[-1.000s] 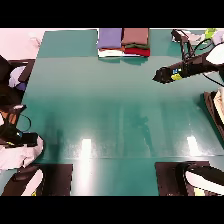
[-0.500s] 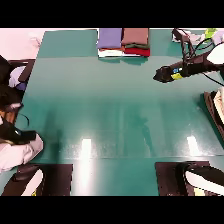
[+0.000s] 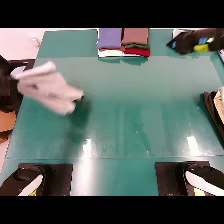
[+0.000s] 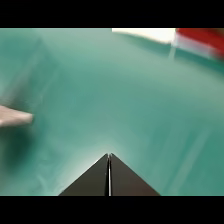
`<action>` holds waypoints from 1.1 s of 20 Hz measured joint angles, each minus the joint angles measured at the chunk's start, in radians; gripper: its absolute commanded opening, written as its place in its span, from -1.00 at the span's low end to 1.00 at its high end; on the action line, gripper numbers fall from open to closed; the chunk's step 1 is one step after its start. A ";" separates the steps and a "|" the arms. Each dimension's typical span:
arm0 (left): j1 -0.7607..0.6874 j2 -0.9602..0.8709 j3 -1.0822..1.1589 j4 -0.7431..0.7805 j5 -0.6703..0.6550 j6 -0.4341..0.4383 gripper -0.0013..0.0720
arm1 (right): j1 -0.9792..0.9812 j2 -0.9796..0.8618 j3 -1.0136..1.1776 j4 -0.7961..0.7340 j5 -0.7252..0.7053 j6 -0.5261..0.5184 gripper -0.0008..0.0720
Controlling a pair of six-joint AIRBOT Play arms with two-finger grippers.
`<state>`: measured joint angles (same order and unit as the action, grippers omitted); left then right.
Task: Fold the shirts.
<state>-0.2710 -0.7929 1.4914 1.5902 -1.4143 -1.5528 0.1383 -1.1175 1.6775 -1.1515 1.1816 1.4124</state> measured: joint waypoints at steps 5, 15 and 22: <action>-0.281 -0.259 0.294 -0.018 0.073 0.101 -0.91 | 0.000 0.006 0.142 -0.007 -0.002 0.000 -0.94; -0.587 -0.776 0.507 -0.150 0.201 0.275 0.66 | 0.000 0.008 0.219 -0.161 0.004 0.049 -0.94; -0.312 -0.813 0.463 -0.119 -0.013 0.143 0.41 | 0.000 0.005 0.221 -0.182 0.016 0.055 -0.94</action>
<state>-0.5835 -1.6062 1.9541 1.4708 -1.4269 -1.4094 0.1383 -1.1122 1.8988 -1.3334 1.1976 1.4677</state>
